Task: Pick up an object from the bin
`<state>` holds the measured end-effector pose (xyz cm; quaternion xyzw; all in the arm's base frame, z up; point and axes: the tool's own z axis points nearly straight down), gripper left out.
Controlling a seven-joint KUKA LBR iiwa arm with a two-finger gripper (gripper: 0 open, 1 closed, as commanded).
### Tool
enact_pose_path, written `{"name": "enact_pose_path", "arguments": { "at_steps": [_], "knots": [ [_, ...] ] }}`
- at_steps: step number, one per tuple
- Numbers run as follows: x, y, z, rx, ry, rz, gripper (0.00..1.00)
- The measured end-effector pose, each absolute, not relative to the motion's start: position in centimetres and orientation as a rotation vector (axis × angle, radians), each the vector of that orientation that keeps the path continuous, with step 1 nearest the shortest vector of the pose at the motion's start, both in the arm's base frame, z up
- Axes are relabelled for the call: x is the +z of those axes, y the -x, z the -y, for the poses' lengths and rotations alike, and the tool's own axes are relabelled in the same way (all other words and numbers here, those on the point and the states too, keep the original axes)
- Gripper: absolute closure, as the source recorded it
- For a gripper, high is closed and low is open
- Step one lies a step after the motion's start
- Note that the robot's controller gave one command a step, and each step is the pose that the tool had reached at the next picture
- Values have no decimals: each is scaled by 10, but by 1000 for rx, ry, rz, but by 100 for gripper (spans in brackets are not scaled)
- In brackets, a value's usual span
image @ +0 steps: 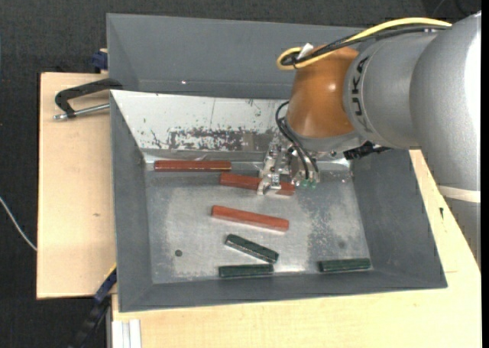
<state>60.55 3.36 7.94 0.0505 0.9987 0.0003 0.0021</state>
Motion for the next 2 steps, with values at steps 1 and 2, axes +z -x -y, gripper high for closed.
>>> {"name": "enact_pose_path", "arguments": {
  "at_steps": [1, 2],
  "knots": [
    [96, -607, -34, 2, -157, -3132, 100],
    [95, -606, -34, 1, -156, -3133, 100]
  ]
}}
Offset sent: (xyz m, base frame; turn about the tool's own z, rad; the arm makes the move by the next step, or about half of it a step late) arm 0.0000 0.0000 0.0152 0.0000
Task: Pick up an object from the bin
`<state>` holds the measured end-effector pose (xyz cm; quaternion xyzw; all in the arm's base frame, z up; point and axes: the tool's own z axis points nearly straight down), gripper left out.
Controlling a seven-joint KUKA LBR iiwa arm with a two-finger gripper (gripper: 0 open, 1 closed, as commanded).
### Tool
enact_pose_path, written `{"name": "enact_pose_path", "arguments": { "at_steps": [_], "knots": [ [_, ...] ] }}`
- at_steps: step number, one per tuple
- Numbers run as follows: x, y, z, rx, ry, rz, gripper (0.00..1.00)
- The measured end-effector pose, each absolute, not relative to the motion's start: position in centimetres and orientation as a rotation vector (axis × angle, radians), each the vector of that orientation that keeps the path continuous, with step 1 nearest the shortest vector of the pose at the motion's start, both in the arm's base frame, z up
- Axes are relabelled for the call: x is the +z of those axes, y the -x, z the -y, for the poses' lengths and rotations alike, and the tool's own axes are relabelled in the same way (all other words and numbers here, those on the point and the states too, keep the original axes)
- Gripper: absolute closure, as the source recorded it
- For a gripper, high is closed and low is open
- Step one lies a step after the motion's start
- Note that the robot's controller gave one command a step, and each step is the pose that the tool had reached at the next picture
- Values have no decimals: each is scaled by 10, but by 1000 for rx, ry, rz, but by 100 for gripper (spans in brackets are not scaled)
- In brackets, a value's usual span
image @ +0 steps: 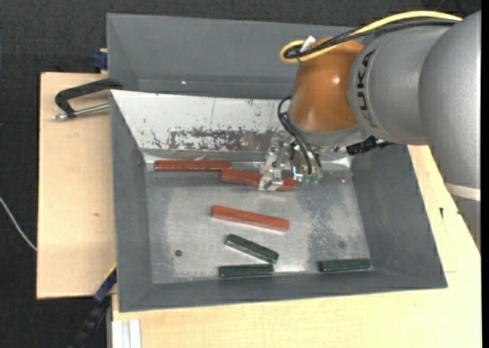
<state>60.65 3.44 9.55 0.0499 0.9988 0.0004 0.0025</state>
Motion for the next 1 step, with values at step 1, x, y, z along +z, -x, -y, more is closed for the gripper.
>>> {"name": "enact_pose_path", "arguments": {
  "at_steps": [1],
  "knots": [
    [181, -610, -35, 4, -154, -3123, 100]
  ]
}}
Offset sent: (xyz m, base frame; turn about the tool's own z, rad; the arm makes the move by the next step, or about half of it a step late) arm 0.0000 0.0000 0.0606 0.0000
